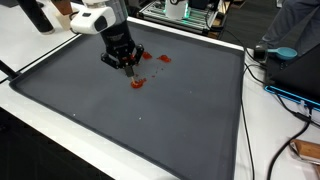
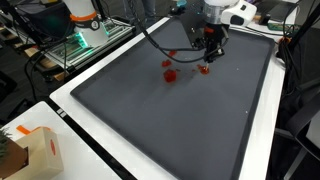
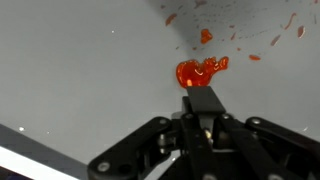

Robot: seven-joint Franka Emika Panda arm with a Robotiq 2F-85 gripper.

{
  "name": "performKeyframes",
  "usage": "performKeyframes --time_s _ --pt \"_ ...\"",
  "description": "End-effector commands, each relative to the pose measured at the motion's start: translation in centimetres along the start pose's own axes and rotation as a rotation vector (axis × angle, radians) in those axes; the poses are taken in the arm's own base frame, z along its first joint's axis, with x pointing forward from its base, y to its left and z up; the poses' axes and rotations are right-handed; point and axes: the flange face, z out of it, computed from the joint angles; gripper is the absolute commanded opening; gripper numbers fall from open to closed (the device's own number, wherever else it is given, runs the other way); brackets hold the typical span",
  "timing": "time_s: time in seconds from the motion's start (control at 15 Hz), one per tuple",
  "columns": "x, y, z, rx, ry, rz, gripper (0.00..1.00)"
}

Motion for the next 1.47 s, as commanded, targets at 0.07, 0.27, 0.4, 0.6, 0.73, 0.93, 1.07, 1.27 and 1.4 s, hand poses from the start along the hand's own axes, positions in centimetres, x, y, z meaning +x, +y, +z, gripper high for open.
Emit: performKeyframes --time_s 0.07,0.27,0.4,0.6,0.73,0.93,1.07,1.27,1.4 --pt "-0.4 0.1 -0.5 0.049 0.015 0.009 0.03" --pt "-0.7 0.1 -1.4 0.047 0.026 0.021 0.03" --pt "-0.8 0.1 -2.1 0.044 0.034 0.026 0.03" --pt "-1.2 0.0 -3.5 0.039 0.045 0.033 0.03" --pt "-1.4 -0.3 -5.0 0.035 0.055 0.047 0.03" --pt "-1.9 -0.8 -7.3 0.03 0.072 0.075 0.03" --pt "-2.4 -1.4 -9.0 0.025 0.085 0.103 0.03" --pt "-3.1 -2.2 -11.2 0.022 0.094 0.151 0.03" --pt "-3.6 -2.7 -12.3 0.022 0.093 0.183 0.03"
